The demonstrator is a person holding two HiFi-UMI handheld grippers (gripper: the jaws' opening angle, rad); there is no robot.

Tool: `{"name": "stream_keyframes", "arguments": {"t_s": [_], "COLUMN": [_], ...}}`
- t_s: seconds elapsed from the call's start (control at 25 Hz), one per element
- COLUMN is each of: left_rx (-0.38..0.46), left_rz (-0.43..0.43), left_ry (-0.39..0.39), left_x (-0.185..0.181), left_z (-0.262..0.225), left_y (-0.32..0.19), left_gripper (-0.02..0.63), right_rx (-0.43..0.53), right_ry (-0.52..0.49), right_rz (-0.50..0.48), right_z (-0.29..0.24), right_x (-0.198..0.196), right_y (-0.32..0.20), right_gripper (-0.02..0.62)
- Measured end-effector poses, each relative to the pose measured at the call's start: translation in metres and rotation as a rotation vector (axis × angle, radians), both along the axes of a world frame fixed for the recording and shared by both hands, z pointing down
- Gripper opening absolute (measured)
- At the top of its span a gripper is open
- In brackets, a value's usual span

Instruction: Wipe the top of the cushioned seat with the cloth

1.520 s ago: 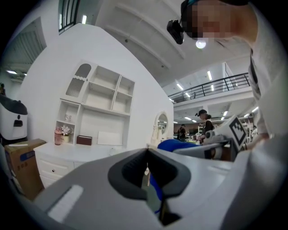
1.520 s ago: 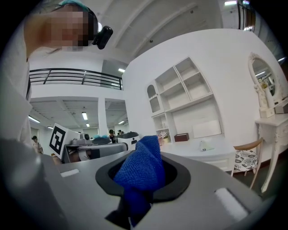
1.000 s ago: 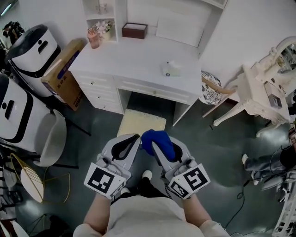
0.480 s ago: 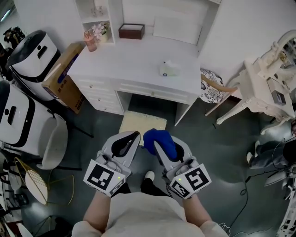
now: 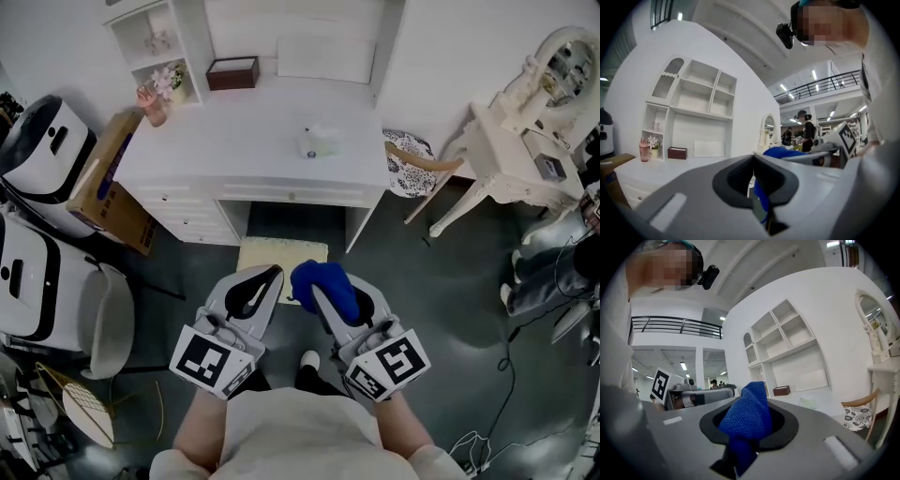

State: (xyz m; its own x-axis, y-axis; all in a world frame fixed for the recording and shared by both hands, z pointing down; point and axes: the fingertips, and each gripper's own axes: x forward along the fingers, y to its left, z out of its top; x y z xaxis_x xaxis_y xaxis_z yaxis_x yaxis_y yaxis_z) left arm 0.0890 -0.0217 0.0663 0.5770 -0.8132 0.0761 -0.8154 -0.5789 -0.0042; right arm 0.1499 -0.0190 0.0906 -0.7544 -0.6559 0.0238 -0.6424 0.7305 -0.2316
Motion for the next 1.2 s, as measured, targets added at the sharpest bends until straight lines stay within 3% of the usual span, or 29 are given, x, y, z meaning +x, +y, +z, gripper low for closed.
{"name": "stream_keyframes", "arguments": {"t_s": [0.24,0.52,0.64,1.2], "left_rx": [-0.016,-0.085,-0.075,-0.150], "left_rz": [0.074,0.172,0.199,0.230], "left_ry": [0.013,0.010,0.002,0.046], "left_x": [-0.037,-0.108,-0.143,-0.252], "left_z": [0.008,0.023,0.028,0.080], "left_y": [-0.023,-0.051,-0.067,-0.107], "left_gripper": [-0.002,-0.002,-0.002,-0.002], "right_rx": [-0.017,-0.063,-0.075,-0.143], "right_ry": [0.023,0.023,0.036,0.098], "right_rz": [0.083,0.215,0.254,0.308], "right_z": [0.006,0.017,0.023,0.072], "right_x": [-0.035,-0.098,-0.127,-0.228], "right_y": [-0.021,-0.053,-0.067,-0.109], "right_gripper": [0.098,0.098,0.098,0.098]}}
